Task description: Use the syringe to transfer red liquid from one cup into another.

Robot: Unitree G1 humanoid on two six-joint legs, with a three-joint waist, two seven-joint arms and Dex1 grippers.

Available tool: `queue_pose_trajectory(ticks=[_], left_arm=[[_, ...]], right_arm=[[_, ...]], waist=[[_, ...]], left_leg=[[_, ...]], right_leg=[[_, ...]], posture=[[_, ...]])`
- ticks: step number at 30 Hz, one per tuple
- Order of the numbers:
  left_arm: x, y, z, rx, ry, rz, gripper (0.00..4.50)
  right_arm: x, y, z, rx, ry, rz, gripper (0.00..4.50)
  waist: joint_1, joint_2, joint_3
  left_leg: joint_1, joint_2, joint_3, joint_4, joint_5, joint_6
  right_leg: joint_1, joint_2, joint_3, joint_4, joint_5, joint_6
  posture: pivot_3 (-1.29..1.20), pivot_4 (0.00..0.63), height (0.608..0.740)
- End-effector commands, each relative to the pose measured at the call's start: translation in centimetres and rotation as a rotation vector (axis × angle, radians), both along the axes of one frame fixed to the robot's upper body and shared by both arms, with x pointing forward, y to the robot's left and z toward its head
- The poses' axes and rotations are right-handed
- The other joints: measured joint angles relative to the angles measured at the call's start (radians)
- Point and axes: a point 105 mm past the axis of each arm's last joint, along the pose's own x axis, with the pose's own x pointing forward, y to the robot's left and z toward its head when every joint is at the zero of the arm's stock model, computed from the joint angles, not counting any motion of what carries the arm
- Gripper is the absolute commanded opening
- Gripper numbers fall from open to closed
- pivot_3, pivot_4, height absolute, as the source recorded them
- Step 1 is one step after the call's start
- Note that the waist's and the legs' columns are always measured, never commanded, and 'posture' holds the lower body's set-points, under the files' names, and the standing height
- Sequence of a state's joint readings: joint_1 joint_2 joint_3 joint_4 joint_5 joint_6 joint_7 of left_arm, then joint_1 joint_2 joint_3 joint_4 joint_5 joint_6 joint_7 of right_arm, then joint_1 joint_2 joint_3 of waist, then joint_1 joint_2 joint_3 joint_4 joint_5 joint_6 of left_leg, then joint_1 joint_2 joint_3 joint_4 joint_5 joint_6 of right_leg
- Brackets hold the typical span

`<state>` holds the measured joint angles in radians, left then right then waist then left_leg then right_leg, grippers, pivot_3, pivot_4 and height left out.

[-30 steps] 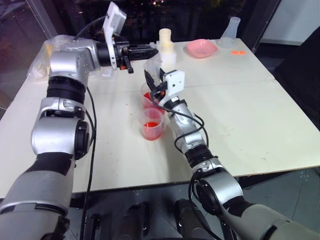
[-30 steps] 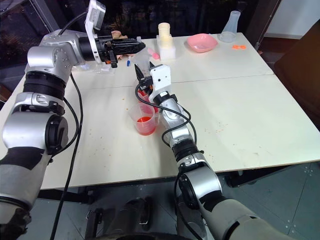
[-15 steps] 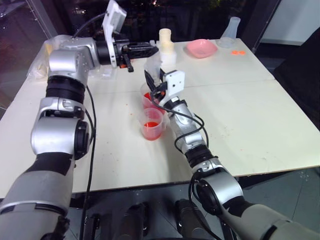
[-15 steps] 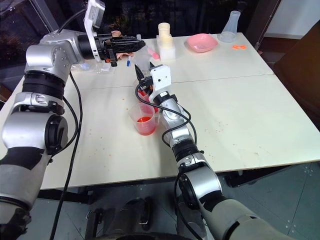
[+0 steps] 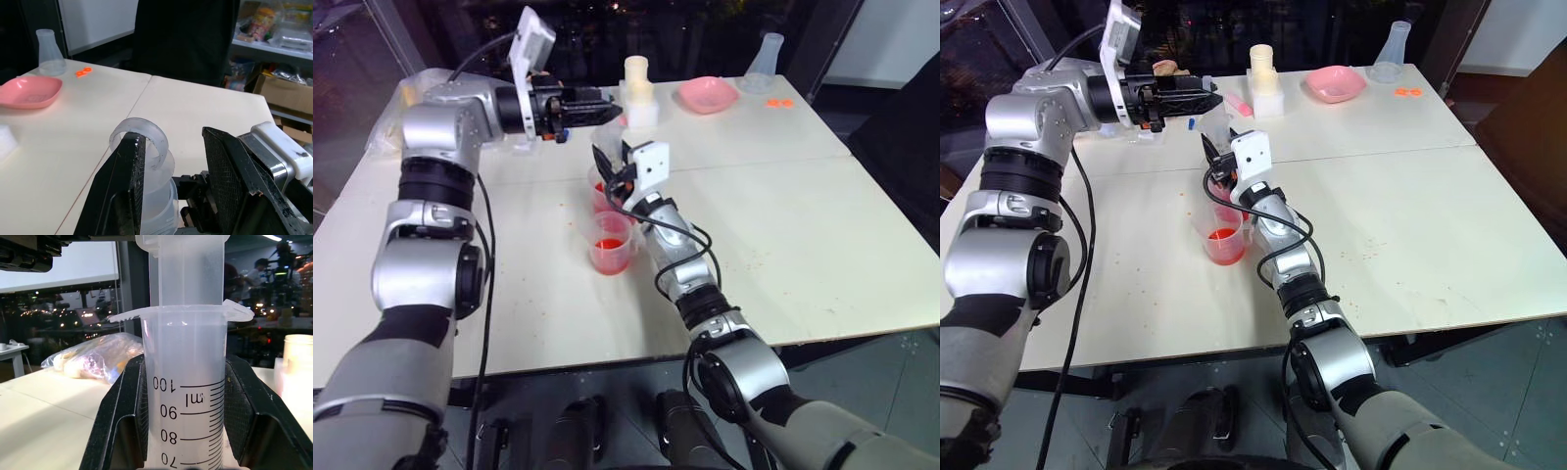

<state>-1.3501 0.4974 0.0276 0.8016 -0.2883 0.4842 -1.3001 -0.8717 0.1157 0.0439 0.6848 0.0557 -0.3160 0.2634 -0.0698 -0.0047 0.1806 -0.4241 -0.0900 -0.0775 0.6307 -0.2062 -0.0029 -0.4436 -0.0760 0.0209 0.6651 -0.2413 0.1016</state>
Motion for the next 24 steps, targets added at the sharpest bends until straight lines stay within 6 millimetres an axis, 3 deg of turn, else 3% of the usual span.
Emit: queue_pose_trajectory(ticks=[1,11,19,24], left_arm=[[-1.1,0.5,2.7,-0.045,-0.093,-0.025,1.97],[-1.4,3.9,2.3,-0.084,-0.049,0.067,1.97],[-3.1,8.9,1.2,-0.051,-0.016,0.183,1.97],[-3.1,9.5,0.3,-0.049,-0.018,0.224,1.97]], right_arm=[[-0.3,0.0,1.4,0.009,-0.037,0.009,1.39],[-0.1,-1.9,3.9,0.035,-0.086,-0.029,1.39],[-0.7,-2.0,5.4,0.042,-0.121,-0.021,1.39],[-1.5,-1.5,6.7,0.049,-0.145,0.006,1.39]], waist=[[0.000,0.000,0.000],[-0.002,0.000,0.000],[-0.003,0.000,0.000],[0.006,0.000,0.000]], left_leg=[[0.000,0.000,0.000,0.000,0.000,0.000],[0.000,0.000,0.000,0.000,0.000,0.000],[0.000,0.000,-0.001,0.000,0.000,0.000],[0.000,0.000,-0.002,0.000,0.000,0.000]], right_leg=[[0.000,0.000,0.000,0.000,0.000,0.000],[0.000,0.000,0.000,0.000,0.000,0.000],[-0.001,0.000,0.000,0.000,0.000,0.000],[0.001,-0.001,0.000,0.000,0.000,0.000]], posture=[[0.00,0.150,0.740],[0.00,0.150,0.740],[0.00,0.150,0.740],[0.00,0.150,0.740]])
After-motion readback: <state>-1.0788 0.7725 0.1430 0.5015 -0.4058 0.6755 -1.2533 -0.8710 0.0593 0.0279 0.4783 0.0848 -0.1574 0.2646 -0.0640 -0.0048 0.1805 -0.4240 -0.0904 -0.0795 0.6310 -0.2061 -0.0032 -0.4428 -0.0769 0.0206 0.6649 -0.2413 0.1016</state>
